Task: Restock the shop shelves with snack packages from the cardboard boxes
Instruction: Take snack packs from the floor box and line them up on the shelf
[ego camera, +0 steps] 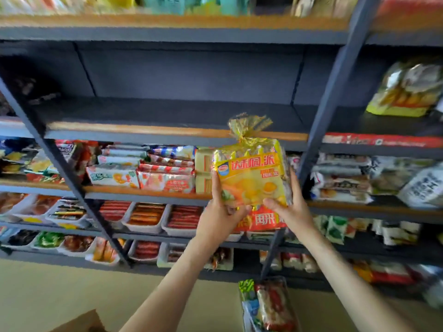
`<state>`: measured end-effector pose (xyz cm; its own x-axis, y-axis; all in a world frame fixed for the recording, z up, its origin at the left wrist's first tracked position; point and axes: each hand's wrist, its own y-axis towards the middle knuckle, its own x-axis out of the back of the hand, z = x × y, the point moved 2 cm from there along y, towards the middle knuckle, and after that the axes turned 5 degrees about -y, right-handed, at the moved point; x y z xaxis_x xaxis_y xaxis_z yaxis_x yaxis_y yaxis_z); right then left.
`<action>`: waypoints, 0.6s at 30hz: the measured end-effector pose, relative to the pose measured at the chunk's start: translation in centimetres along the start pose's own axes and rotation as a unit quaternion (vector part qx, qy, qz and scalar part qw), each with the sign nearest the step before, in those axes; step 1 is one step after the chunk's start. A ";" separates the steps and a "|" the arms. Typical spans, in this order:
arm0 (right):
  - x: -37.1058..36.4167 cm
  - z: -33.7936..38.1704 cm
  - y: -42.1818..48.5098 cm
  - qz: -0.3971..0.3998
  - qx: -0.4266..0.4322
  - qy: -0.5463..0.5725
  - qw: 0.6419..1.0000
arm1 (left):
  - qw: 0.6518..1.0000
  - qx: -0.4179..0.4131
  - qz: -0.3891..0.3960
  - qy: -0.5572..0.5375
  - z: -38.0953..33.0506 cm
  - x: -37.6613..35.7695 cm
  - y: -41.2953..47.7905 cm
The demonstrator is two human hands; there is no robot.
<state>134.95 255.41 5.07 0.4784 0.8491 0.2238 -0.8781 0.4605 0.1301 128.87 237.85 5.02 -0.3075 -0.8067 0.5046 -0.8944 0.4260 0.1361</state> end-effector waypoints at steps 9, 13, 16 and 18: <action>23.1 -2.2 -1.6 -0.134 -0.145 0.262 0.945 | 0.963 -0.042 0.059 -0.259 -11.9 -12.9 3.2; 34.9 -2.7 -1.9 -0.179 -0.139 0.303 0.926 | 0.980 -0.069 0.059 -0.175 -18.2 -20.7 5.4; 42.8 -2.8 -1.0 -0.201 -0.102 0.272 0.935 | 0.987 -0.100 0.069 -0.106 -21.7 -26.0 6.8; 47.1 -2.9 -0.2 -0.223 -0.084 0.247 0.939 | 0.988 -0.110 0.076 -0.084 -23.4 -28.8 7.5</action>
<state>157.61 296.08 12.74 0.7732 0.5596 -0.2985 -0.6001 0.7978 -0.0586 138.58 273.87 11.49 -0.4980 -0.7755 0.3882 -0.7479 0.6106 0.2605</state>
